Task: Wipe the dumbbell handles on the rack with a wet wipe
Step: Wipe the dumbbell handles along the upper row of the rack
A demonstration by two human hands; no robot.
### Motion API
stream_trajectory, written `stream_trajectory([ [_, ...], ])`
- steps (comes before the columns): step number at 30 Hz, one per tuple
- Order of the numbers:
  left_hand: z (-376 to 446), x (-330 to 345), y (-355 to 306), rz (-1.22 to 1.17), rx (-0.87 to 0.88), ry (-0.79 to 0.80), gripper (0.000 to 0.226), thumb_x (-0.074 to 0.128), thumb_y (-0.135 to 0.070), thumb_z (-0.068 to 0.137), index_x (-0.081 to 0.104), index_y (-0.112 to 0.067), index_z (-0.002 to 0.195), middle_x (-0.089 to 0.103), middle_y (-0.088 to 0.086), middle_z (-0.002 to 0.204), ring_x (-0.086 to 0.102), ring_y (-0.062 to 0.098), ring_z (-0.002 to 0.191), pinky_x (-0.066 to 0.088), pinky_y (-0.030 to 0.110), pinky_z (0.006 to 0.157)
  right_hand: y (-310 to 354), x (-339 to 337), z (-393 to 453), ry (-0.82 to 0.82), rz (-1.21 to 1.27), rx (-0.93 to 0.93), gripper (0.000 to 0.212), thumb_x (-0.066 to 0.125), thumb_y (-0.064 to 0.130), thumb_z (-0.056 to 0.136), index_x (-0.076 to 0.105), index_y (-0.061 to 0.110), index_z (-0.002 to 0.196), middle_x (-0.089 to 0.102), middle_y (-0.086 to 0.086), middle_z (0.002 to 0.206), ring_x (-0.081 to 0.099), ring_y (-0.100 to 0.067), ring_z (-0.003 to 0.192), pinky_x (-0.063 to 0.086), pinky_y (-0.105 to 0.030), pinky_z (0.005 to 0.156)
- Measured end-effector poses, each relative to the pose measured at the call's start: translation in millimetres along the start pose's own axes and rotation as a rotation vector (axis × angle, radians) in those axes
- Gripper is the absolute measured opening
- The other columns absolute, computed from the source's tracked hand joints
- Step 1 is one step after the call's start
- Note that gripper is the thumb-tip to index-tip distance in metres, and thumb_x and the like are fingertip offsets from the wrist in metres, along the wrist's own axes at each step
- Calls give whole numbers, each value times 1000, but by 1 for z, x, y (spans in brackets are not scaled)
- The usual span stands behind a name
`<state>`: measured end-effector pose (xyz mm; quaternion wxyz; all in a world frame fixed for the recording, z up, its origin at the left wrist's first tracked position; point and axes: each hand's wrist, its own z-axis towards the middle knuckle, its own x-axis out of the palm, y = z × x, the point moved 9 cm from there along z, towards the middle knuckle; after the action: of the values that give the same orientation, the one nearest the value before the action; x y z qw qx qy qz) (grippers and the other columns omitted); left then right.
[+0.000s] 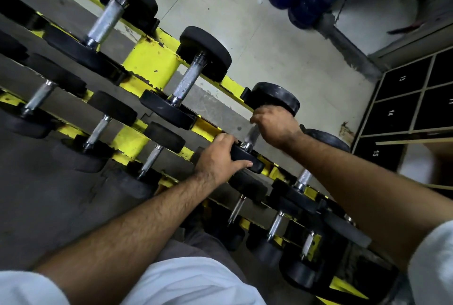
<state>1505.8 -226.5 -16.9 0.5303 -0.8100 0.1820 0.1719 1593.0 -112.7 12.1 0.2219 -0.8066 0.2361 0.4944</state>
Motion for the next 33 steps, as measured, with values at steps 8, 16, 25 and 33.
stream_trajectory([
  [8, -2, 2, -4, 43, 3, 6, 60, 80, -58, 70, 56, -21, 110, 53, -4, 116, 58, 17, 99, 53, 34, 83, 12, 9, 7, 154, -26, -21, 19, 63, 25, 91, 73, 27, 106, 71, 2, 104, 64, -22, 102, 51, -39, 92],
  [16, -2, 0, -5, 34, 12, 27, 61, 79, -58, 72, 55, -22, 114, 52, -6, 118, 57, 15, 101, 55, 36, 83, 34, 17, -1, 217, 8, -114, 15, 66, 29, 88, 72, 29, 102, 71, 5, 97, 63, -18, 96, 48, -43, 94],
  [25, 0, -1, 0, 42, -14, 64, 61, 78, -59, 72, 55, -23, 116, 51, -6, 122, 58, 15, 103, 51, 30, 79, 34, 26, -21, 129, 137, -268, 35, 62, 19, 91, 68, 25, 125, 64, 5, 133, 54, -14, 128, 36, -40, 115],
  [33, 1, -1, 0, 56, -2, 65, 61, 77, -59, 73, 55, -22, 118, 53, -6, 122, 57, 15, 105, 53, 34, 84, 38, 30, -35, 82, 201, -251, 43, 63, 21, 93, 60, 27, 136, 54, 5, 146, 40, -18, 142, 25, -41, 122],
])
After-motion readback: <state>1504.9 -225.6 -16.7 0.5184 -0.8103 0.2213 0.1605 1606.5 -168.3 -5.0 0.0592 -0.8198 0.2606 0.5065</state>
